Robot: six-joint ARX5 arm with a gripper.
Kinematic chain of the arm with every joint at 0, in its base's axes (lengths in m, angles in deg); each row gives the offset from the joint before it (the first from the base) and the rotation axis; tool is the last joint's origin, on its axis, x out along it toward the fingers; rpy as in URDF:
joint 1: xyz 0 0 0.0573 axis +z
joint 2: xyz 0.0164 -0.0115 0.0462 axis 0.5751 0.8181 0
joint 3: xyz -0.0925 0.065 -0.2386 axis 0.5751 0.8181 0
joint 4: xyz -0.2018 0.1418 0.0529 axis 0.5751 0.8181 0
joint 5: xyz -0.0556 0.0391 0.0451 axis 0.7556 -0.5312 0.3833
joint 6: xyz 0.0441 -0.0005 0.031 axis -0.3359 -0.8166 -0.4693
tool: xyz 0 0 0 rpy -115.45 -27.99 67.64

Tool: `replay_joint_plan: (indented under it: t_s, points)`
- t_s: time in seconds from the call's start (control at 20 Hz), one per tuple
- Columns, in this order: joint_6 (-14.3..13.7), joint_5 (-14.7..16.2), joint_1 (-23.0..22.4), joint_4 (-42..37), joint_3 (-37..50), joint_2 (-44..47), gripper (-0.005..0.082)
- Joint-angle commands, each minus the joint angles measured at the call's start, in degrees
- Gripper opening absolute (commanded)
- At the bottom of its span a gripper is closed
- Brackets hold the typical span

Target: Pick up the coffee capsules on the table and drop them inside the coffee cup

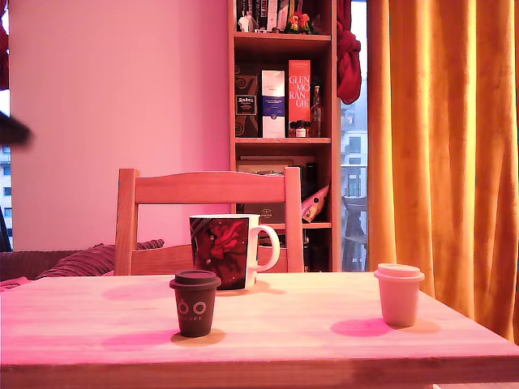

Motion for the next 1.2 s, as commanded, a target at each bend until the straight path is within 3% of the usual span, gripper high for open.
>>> replay_joint_plan:
  t_s: [0.0,0.25,0.8,0.85,1.05,1.1,1.15]
  points:
    - [-2.2,-2.4,-3.0,-0.7,0.9,2.2,-0.0023]
    - [-5.1,-8.9,-12.0,-0.5,0.9,9.4,-0.0023]
    - [-4.7,-8.9,-13.4,-0.8,0.9,11.8,0.0004]
    - [-4.7,-9.2,-13.4,-0.9,0.9,11.8,0.0043]
    - [-4.6,-11.1,-13.4,-4.8,0.9,12.7,0.0476]
    - [-4.1,-11.7,-13.4,-5.2,0.9,13.3,0.0534]
    - [-4.1,-12.3,-13.4,-5.2,0.9,14.0,0.0537]
